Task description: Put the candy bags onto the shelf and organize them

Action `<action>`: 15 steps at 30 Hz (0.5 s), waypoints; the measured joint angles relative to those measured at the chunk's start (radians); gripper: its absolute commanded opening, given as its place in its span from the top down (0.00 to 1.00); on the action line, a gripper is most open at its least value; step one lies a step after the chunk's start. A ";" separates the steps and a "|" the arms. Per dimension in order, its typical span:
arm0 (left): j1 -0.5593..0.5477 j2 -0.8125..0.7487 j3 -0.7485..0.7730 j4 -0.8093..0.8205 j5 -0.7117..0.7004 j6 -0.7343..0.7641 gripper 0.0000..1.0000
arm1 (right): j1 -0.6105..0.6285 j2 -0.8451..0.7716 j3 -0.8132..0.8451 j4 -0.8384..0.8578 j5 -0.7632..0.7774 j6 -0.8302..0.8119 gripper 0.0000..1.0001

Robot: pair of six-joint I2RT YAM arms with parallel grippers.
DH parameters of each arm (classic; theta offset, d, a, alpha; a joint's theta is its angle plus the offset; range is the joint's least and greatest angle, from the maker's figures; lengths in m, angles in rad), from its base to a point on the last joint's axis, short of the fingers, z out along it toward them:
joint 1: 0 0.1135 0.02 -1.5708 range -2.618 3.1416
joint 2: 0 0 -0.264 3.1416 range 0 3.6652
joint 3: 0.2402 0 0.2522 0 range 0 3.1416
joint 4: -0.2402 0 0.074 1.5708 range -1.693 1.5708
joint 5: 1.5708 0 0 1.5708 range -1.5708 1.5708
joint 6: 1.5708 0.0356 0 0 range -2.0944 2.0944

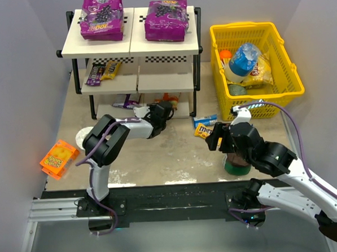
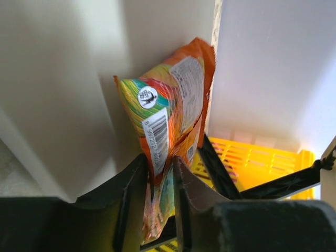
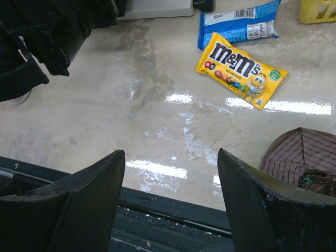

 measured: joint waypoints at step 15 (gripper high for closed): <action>-0.057 -0.145 -0.186 0.051 0.016 0.099 0.46 | 0.000 0.054 0.000 0.018 -0.005 0.002 0.25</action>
